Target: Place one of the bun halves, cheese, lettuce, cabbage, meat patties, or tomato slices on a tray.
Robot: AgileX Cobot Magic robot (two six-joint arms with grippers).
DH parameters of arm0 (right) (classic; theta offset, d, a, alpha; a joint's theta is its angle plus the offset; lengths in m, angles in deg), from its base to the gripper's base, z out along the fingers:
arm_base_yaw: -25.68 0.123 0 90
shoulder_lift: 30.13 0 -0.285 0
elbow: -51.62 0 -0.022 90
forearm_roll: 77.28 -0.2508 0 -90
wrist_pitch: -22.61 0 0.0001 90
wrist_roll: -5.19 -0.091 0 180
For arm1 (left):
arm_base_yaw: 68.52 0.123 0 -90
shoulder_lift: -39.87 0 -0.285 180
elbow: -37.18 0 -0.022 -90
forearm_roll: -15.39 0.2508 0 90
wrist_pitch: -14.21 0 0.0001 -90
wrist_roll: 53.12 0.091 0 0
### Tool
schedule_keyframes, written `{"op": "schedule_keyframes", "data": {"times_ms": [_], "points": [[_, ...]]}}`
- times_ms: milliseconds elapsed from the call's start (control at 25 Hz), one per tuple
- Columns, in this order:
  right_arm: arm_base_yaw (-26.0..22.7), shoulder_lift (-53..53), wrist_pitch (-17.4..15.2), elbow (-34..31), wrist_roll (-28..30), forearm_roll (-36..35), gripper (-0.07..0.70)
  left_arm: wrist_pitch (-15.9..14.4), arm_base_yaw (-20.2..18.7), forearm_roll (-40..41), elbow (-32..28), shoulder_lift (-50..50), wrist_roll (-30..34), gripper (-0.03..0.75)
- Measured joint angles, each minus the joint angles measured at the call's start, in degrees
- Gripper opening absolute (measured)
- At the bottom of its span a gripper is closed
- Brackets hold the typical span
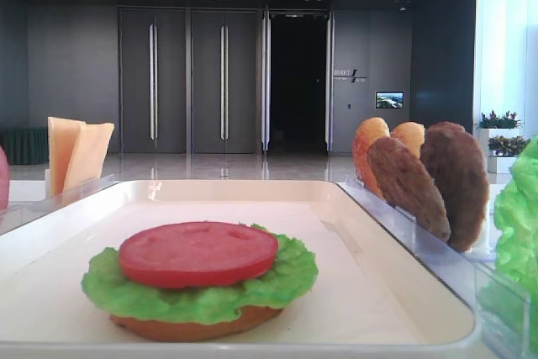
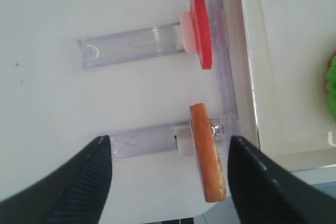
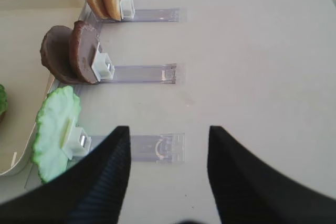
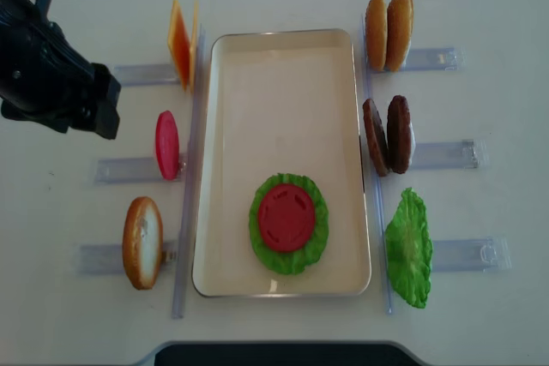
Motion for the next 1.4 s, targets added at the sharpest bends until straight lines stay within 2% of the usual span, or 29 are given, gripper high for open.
{"op": "schedule_keyframes", "data": {"times_ms": [200, 440, 560, 800, 1040, 1400], "points": [[0.0, 0.0, 0.0, 0.0, 0.0, 0.0, 0.357, 0.0, 4.27, -0.3, 0.0, 0.0, 0.61, 0.522], [0.0, 0.0, 0.0, 0.0, 0.0, -0.17, 0.357, 0.0, 15.75, -0.19, 0.0, 0.0, 3.32, 0.489], [0.0, 0.0, 0.0, 0.0, 0.0, -0.17, 0.357, -0.01, 18.81, 0.24, 0.0, 0.0, 4.48, 0.472], [0.0, 0.0, 0.0, 0.0, 0.0, -0.19, 0.357, -0.06, 19.0, -0.2, -0.12, -0.4, 7.27, 0.465], [0.0, 0.0, 0.0, 0.0, 0.0, -0.23, 0.357, -0.06, 19.02, -0.48, -5.11, -4.92, 7.87, 0.452], [0.0, 0.0, 0.0, 0.0, 0.0, -0.3, 0.357, -0.51, 19.02, -5.14, -12.36, -22.06, 11.55, 0.43]]}}
